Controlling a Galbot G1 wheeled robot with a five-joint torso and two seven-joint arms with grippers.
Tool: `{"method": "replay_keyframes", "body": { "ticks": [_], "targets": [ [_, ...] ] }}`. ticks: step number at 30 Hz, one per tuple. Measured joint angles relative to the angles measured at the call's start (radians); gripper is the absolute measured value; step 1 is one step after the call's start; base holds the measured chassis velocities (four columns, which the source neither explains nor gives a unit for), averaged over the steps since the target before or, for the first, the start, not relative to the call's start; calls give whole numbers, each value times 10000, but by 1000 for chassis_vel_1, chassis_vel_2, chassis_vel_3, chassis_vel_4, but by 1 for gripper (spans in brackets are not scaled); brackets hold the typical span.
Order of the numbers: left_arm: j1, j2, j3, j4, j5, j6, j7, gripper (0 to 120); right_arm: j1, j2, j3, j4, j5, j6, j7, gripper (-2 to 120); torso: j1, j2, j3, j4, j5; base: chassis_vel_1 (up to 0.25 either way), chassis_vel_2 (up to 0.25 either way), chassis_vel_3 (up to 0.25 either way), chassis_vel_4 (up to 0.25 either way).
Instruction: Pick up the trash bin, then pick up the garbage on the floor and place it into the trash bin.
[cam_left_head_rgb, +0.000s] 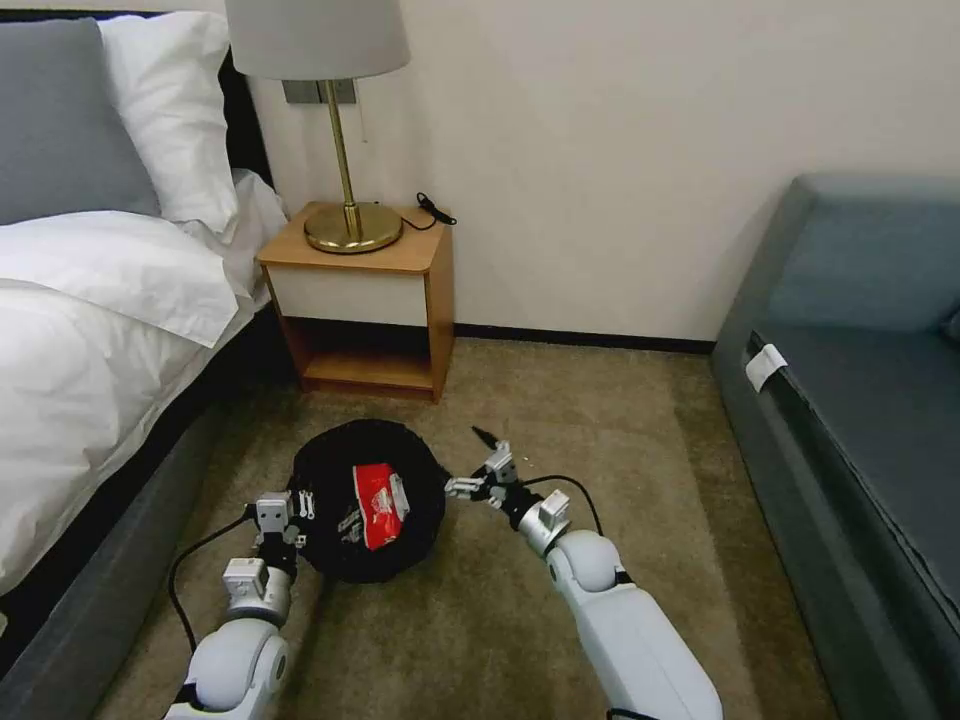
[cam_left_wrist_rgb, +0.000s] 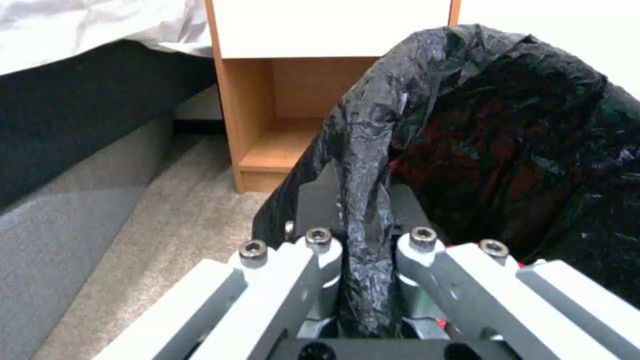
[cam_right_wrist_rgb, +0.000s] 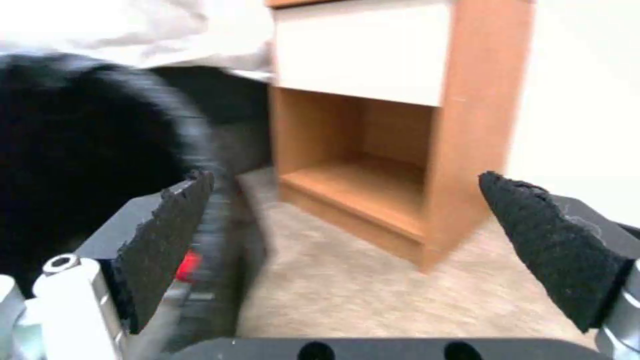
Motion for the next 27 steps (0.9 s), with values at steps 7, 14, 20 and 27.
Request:
{"method": "replay_keyframes", "body": {
  "ticks": [7,14,20,27],
  "targets": [
    [-36,27,2,4,-79,-15,-76,4,128,-210,715,-556,-6,-42,912,100,0,0,-1,-1,0,0,0,0,0],
    [-70,68,1,40,-128,-26,-128,4,164,-466,1542,-1287,-40,111,1187,100,0,0,0,-1,1,0,0,0,0],
    [-103,65,27,69,-131,-39,-185,4,164,-595,2118,-2061,-217,551,1192,100,0,0,0,-1,1,0,0,0,0],
    [-278,-20,115,116,-239,-60,-242,4,291,-714,2665,-2524,-383,803,1168,100,0,0,0,-1,0,0,0,0,0]
  ]
}}
